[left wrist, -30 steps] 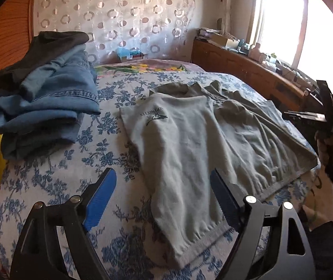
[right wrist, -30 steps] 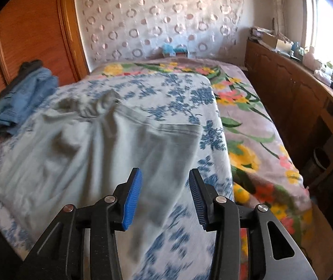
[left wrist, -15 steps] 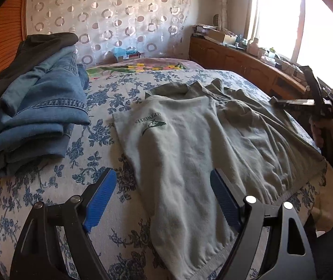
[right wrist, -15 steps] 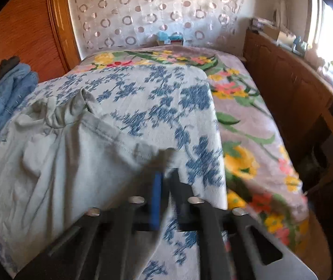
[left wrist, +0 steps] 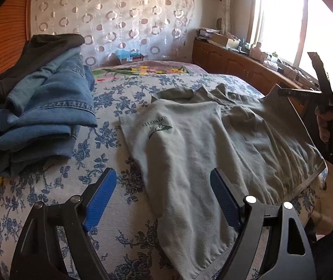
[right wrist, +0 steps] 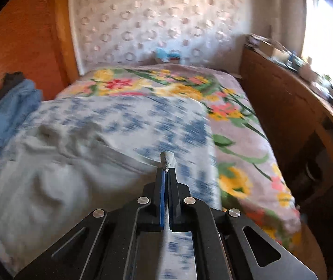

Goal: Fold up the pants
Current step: 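Lift the pants hem with the right tool and fold it over the pants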

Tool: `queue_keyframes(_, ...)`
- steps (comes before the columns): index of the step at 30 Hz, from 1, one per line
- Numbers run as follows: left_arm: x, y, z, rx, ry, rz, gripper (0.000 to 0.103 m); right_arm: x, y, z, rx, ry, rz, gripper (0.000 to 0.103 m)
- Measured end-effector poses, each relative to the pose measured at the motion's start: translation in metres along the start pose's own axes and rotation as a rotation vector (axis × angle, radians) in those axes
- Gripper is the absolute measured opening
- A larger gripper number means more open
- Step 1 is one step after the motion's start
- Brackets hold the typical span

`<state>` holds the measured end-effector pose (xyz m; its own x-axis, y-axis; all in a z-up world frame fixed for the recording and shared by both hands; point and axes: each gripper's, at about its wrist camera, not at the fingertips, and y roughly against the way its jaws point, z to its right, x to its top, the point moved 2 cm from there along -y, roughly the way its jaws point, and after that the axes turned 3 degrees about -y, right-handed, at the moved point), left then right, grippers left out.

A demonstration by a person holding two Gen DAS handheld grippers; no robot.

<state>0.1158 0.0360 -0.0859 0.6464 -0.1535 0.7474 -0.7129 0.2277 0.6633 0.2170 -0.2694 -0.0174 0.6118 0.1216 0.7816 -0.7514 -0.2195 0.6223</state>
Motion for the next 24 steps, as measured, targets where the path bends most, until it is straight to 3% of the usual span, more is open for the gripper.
queue_keyframes(13, -0.006, 0.016, -0.025, 0.037, 0.045, 0.025, 0.083, 0.042, 0.001, -0.159, 0.337, 0.215, 0.035, 0.002)
queue_keyframes(21, -0.009, 0.015, -0.036, 0.048, 0.058, 0.023, 0.083, 0.037, -0.024, -0.18, 0.338, 0.219, 0.0, 0.003)
queue_keyframes(24, -0.006, 0.012, -0.037, 0.044, 0.061, 0.022, 0.083, 0.038, -0.034, -0.178, 0.304, 0.23, -0.016, 0.018)
